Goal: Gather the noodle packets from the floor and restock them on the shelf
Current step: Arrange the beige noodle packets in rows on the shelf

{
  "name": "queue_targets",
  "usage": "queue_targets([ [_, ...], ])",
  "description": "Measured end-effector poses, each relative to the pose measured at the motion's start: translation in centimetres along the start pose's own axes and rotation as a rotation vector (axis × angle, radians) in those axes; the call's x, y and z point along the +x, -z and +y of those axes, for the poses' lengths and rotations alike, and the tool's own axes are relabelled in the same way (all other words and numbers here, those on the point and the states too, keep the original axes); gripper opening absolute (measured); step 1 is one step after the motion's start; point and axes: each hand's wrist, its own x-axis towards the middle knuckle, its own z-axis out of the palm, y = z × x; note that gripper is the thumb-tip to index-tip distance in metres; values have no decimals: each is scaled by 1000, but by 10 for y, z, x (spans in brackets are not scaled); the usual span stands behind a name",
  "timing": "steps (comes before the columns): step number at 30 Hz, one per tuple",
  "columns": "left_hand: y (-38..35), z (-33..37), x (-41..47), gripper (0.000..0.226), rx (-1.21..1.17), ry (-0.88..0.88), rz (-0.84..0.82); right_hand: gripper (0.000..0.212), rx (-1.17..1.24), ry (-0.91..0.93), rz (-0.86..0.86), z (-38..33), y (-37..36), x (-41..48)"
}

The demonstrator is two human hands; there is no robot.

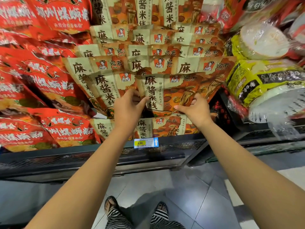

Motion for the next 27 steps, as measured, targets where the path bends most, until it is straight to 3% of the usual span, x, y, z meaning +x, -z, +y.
queue_targets([
  [2, 2, 2, -4, 27, 9, -1, 8, 54, -17, 11, 35, 3, 3, -4],
  [6, 13, 6, -10, 32, 59, 5, 64, 74, -97, 30, 120, 0, 7, -13],
  [11, 31, -10, -34, 49, 325, -14, 137, 63, -175, 7, 319, 0, -6, -51],
  [14, 43, -44, -59, 73, 497, 67, 87, 61, -296, 66, 200, 2, -41, -88],
  [18, 81, -99, -94, 95, 694, 223, -99, 84, -547, 127, -83, -9, -99, -133],
  [22, 145, -154, -136, 100, 791, 378, -221, 91, -740, 249, -285, -36, -163, -182],
  [27, 251, -234, -210, 100, 787, 579, -246, 90, -869, 359, -449, -69, -268, -270],
])
